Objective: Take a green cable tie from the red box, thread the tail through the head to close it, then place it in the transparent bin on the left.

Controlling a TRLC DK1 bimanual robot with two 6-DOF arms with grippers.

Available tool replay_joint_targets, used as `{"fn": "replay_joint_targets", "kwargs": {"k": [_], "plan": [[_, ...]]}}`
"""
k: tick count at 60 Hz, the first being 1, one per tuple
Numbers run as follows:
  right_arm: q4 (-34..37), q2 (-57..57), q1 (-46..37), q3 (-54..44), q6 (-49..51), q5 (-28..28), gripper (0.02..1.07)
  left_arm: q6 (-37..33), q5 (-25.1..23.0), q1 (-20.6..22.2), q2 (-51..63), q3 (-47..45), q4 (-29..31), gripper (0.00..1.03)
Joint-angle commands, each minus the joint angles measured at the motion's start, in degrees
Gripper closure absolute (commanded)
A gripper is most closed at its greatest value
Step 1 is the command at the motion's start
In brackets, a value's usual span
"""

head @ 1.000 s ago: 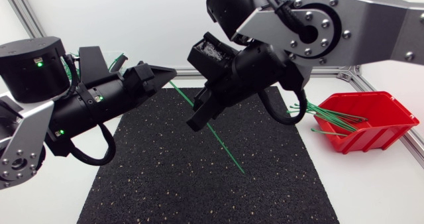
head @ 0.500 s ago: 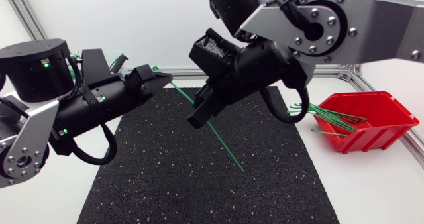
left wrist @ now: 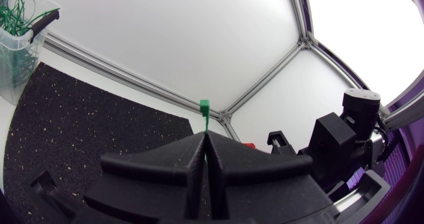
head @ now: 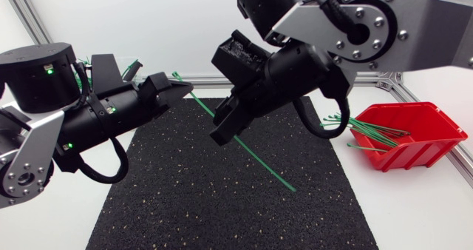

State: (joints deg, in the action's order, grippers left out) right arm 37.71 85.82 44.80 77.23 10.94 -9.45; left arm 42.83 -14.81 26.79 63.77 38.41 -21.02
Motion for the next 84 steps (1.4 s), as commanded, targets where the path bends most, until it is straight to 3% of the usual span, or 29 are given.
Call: {"fn": "replay_joint_targets", "kwargs": {"k": [1, 6, 10, 19, 43, 54, 65, 75, 84], "plan": [[1.49, -1.80, -1.11, -1.12, 1.80, -1.62, 0.49, -0.64, -1.89, -1.56, -0.84, 0.17, 0.27, 1.00], [3.16, -2.50, -3.14, -1.21, 2.51, -4.26, 0.36, -2.14, -5.67, -2.35, -0.93, 0.52, 1.59, 1.00], [4.03, -3.73, -3.93, -1.65, 3.65, -5.22, 0.31, -3.63, -7.16, -2.88, -1.63, 0.61, 1.94, 1.00], [6.49, -6.19, -6.74, -2.79, 6.46, -9.44, 0.21, -6.27, -16.57, -5.52, -1.63, 1.49, 4.32, 1.00], [17.48, -8.83, -13.86, -5.42, 16.92, -27.02, 0.18, -7.58, -34.76, -3.14, -4.18, 3.25, 10.47, 1.00], [20.47, -10.67, -13.77, -7.89, 20.09, -33.79, 0.10, -7.85, -41.18, -0.33, -4.18, 3.51, 10.56, 1.00], [20.82, -11.20, -13.86, -11.93, 18.94, -38.18, 0.10, -8.99, -43.29, 3.19, -4.27, 3.16, 9.15, 1.00], [17.74, -11.55, -13.95, -14.83, 19.12, -41.17, 0.17, -9.78, -43.29, 4.94, -2.95, 4.48, 9.15, 1.00], [17.66, -11.38, -14.65, -14.21, 19.73, -46.71, 0.38, -10.48, -42.85, 7.58, -0.40, 5.62, 9.06, 1.00]]}}
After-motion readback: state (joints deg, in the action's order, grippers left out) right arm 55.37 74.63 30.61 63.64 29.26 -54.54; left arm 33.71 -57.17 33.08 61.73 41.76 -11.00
